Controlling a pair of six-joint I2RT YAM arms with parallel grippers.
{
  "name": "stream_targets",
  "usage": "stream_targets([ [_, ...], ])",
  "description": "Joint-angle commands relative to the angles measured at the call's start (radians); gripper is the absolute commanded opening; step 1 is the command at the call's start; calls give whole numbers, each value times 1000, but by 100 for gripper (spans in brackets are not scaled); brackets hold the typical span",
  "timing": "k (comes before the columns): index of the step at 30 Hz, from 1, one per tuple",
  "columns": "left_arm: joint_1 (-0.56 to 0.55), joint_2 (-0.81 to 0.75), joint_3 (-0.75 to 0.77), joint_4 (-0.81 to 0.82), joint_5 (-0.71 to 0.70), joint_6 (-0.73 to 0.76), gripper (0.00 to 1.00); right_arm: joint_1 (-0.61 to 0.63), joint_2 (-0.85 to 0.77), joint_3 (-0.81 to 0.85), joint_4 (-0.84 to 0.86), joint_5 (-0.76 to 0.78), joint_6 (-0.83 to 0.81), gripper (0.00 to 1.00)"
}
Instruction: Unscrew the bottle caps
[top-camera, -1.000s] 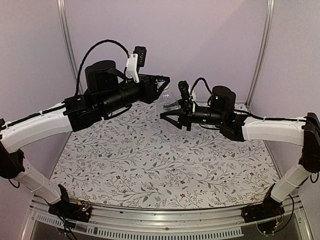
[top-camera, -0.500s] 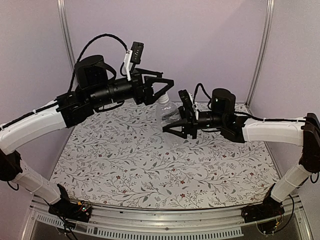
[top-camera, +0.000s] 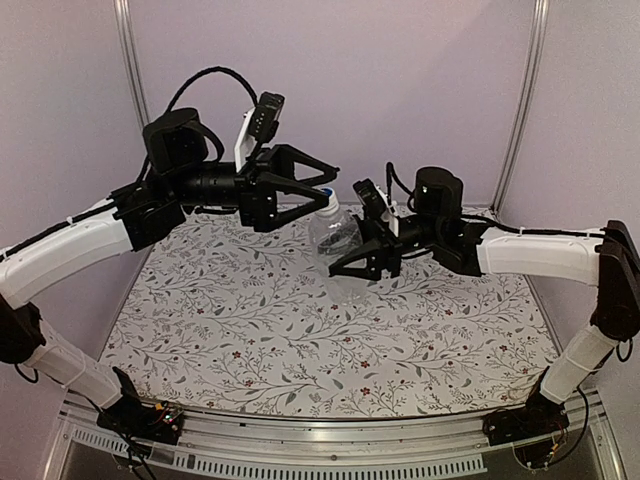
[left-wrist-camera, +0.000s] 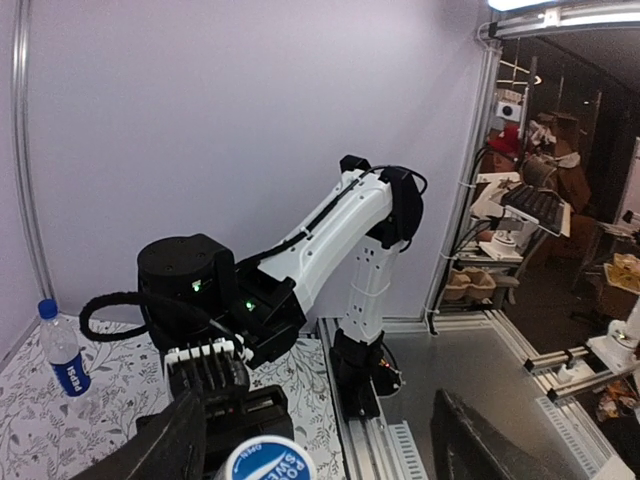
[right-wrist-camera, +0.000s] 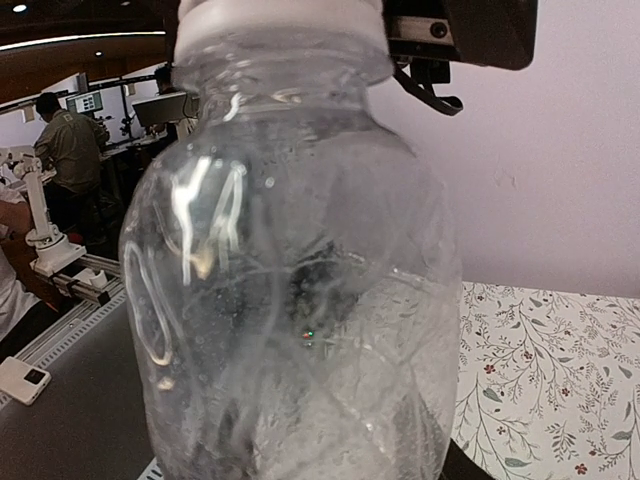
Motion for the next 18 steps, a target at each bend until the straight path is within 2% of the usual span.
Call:
stream_targets([
  [1, 21, 31, 10, 51, 107, -14, 74, 6, 7, 30, -1, -52, 31, 46],
  [7, 24, 56, 16, 68, 117, -27, 66, 8, 2, 30, -1, -53, 51, 46],
  [14, 23, 73, 15, 67, 141, -24, 43, 8, 1, 29, -2, -43, 50, 46],
  [18, 23, 72, 9, 60, 127, -16, 36, 9, 1, 22, -2, -32, 48, 46],
])
